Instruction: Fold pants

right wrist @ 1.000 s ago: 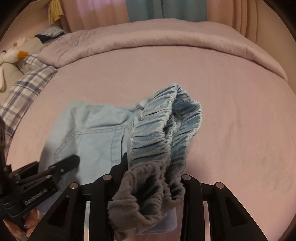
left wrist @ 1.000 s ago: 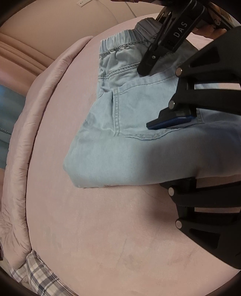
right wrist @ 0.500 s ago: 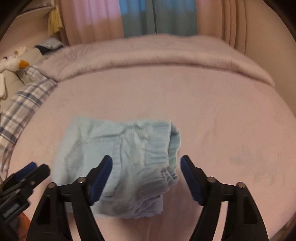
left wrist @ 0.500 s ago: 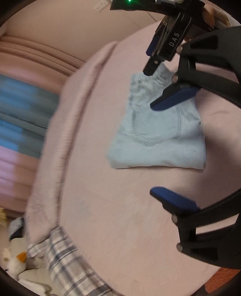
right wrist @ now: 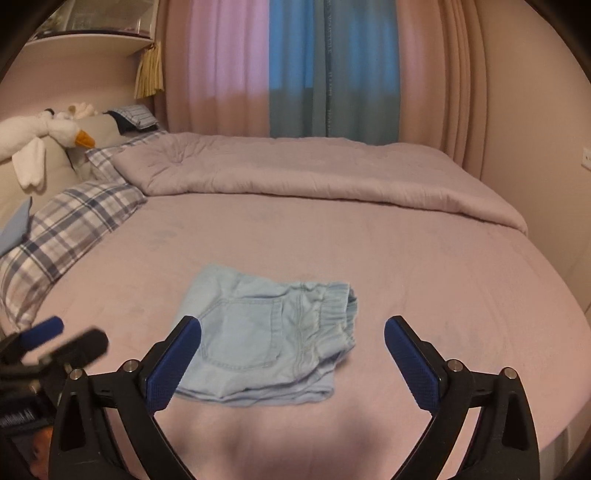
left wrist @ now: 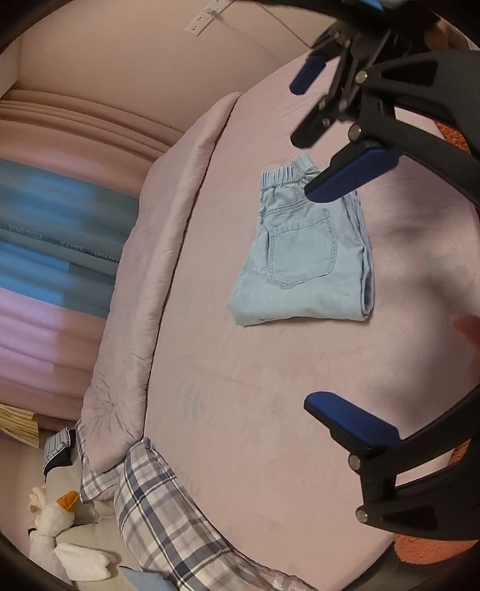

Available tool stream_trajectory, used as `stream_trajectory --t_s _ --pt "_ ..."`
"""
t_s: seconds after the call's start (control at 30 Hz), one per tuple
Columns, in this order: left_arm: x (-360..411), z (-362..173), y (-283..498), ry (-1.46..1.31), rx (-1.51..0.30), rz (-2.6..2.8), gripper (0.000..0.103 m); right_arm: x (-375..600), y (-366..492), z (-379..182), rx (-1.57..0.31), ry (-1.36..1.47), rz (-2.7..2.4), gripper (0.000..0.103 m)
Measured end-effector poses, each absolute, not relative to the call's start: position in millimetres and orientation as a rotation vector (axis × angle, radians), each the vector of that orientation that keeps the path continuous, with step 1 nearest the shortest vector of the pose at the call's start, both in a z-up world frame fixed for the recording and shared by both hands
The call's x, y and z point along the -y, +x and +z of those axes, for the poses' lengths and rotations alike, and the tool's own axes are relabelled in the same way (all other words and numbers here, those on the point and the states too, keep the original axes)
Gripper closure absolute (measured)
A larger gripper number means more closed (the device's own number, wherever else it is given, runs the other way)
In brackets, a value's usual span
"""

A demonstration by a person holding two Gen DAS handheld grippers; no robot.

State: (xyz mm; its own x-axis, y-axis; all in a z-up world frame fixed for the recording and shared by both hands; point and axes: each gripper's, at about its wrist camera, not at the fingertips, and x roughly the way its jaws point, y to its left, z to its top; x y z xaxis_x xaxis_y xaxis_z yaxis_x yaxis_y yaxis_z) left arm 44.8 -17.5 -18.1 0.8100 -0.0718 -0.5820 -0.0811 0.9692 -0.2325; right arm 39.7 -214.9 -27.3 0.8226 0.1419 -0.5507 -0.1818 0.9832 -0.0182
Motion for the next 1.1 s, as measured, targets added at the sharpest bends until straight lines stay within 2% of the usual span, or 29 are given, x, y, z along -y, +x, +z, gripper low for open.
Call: stream_trajectory --t_s 0.5,1.1 --pt "40.7 -31.6 48.5 -0.168 -0.709 0.015 0.001 224.7 42.4 -44.0 -0.627 -0.034 0.082 0.004" --pt "48.0 -27.3 43.7 -0.157 -0.713 -0.007 0.001 229.1 38.5 -43.7 -0.635 -0.005 0.089 0.004"
